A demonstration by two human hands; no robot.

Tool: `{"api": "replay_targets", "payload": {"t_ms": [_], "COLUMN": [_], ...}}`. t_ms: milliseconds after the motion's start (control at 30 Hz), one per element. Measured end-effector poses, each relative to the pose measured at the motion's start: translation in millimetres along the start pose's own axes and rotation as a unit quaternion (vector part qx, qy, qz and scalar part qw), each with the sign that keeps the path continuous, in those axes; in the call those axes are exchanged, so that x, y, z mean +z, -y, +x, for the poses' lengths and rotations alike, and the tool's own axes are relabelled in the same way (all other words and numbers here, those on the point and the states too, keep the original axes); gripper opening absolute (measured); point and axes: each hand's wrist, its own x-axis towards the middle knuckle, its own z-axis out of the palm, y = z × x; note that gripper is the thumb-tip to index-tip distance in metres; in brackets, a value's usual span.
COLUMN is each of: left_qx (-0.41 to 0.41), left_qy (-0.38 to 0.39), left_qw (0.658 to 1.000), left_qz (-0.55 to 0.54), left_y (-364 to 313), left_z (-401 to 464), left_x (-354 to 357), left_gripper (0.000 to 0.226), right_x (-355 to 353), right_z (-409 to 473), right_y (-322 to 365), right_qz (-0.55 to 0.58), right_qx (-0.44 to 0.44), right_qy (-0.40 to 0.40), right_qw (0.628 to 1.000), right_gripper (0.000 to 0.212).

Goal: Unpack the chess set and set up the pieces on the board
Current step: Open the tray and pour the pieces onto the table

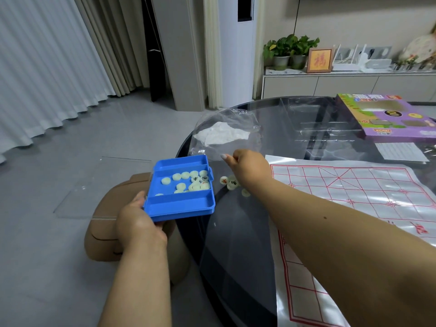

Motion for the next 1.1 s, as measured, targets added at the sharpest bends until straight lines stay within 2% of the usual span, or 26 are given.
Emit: {"api": "replay_targets", "payload": {"t_ms": [167,400,533,633,733,867,1033,1100], "left_qx": [0.014,0.022,0.017,0.014,0.012,0.007,0.004,0.003], "left_qy": [0.002,0.001,-0.004,-0.012,-0.009,0.001,0.003,0.000], "left_qw": [0.999,0.999,0.999,0.999,1.000,1.000,1.000,1.000], "left_qz": [0.038,0.035,0.029,0.026,0.027,0.025,0.019,0.011], "left_y": [11,18,19,18,17,16,15,14], "left_z": [2,-1,-4,-7,-9,-12,-17,-13], "left_x": [2,6,6,5,5,5,5,5], "left_gripper": [0.032,0.037,0.035,0.033,0.032,0.034,0.026,0.033], "right_x": [3,3,-5,-10,-14,-20,-29,-31], "right_z": [2,3,4,7,7,2,-4,-7], "right_y": [-1,2,3,5,6,6,2,0], "right_qz": [0.022,0.138,0.208,0.289,0.411,0.509,0.540,0.505], "right_qx": [0.008,0.046,0.062,0.104,0.153,0.155,0.116,0.108], "right_qy": [0.005,0.021,0.020,0.029,0.028,0.031,0.024,0.035], "right_qw": [1.000,0.989,0.976,0.951,0.898,0.846,0.833,0.855], "right_gripper": [0.047,0.041,0.055,0.065,0.072,0.076,0.073,0.064]}}
